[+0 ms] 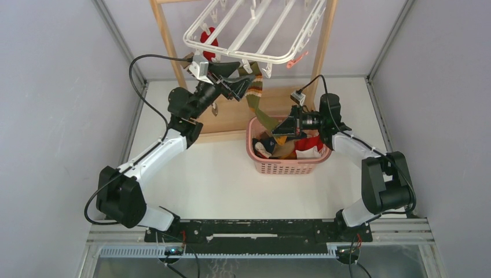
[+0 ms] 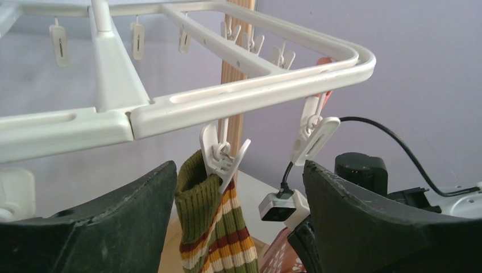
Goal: Remove the socks clipped to the hanger
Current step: Remove the sock from the hanger.
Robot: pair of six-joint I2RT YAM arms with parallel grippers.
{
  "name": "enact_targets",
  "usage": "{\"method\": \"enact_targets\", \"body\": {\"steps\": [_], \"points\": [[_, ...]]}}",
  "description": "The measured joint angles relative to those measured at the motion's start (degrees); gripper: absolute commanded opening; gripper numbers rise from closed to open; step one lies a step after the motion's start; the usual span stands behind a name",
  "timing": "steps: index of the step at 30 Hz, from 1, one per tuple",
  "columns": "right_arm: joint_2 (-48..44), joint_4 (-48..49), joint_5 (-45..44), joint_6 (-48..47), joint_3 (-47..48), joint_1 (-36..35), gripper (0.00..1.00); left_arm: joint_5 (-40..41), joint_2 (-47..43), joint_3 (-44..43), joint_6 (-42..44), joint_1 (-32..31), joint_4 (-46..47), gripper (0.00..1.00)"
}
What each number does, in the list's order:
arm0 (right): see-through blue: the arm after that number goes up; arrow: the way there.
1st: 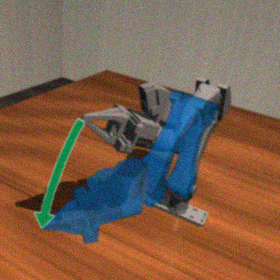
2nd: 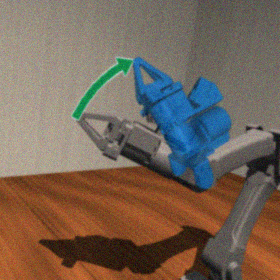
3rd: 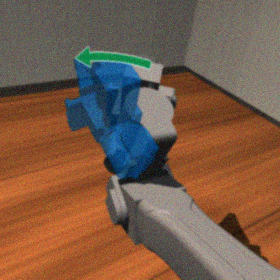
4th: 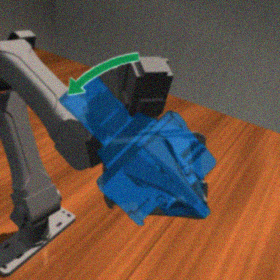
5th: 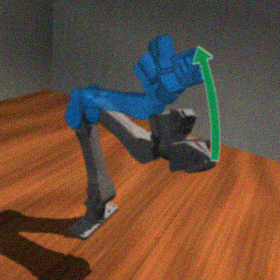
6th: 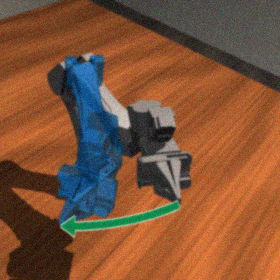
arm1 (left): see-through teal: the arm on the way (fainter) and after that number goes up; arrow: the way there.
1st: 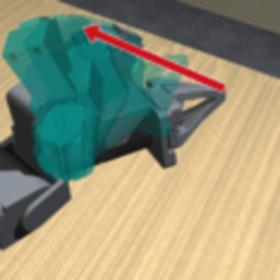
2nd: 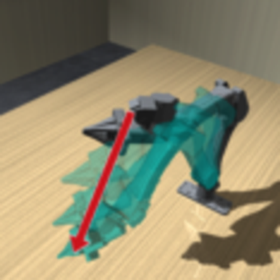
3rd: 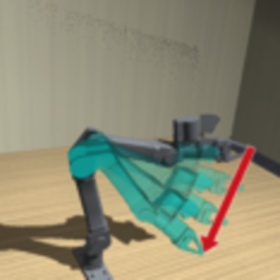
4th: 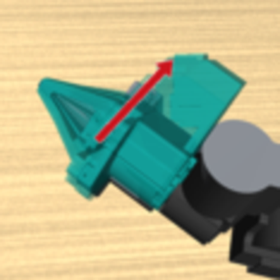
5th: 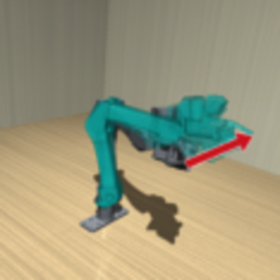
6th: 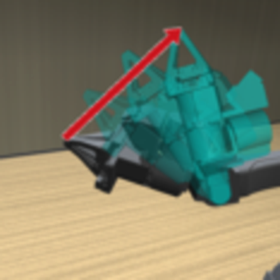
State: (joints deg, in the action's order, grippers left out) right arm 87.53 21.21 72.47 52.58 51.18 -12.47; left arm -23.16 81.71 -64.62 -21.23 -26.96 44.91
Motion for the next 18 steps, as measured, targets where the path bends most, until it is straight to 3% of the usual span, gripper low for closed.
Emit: {"method": "enact_targets", "body": {"steps": [7, 18], "points": [[0.1, -0.1, 0.0, 0.0, 0.0, -0.2, 0.00, 0.0, 0.0, 0.0, -0.8, 0.0, 1.8, 0.75], [0.1, -1.7, 0.0, -0.9, 0.0, -0.4, 0.00, 0.2, 0.2, 0.0, -2.0, 0.0, 5.2, 0.69]]}}
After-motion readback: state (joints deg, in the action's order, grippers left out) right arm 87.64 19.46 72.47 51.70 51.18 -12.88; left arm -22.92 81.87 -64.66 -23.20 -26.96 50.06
